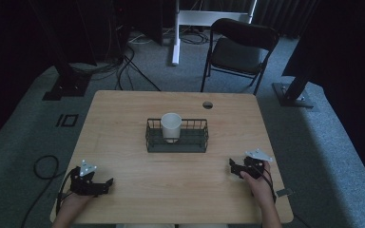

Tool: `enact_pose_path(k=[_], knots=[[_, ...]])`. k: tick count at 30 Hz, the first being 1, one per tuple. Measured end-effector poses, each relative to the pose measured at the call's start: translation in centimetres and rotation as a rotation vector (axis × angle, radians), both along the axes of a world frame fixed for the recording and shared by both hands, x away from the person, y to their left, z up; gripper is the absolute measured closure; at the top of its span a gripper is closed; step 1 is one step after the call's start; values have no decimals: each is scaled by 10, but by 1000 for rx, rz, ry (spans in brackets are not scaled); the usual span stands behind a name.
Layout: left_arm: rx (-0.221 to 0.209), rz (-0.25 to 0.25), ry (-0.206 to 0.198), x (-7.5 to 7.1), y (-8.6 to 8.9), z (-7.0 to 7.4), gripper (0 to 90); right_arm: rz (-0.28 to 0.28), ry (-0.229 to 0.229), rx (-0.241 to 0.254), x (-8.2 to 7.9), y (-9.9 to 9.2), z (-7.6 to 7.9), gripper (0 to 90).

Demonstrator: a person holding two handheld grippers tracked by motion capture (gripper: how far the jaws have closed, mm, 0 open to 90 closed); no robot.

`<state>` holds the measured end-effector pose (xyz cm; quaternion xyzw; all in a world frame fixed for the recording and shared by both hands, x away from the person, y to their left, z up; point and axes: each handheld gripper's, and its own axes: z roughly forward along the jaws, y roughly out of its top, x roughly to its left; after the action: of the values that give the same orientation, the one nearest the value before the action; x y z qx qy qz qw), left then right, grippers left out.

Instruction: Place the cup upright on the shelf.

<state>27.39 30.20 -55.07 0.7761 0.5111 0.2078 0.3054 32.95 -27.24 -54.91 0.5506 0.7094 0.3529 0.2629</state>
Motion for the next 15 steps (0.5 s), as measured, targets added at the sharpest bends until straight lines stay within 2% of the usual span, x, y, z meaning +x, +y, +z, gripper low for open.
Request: enact_pose_path(k=[2, 8, 15], knots=[[0, 0, 0, 0, 0, 0, 1, -6, 7, -16, -1, -1, 0, 129], [0, 0, 0, 0, 0, 0, 1, -42, 81, -48, -1, -3, -3, 127], [0, 0, 0, 0, 0, 0, 2, -67, 95, -30, -3, -5, -3, 127]])
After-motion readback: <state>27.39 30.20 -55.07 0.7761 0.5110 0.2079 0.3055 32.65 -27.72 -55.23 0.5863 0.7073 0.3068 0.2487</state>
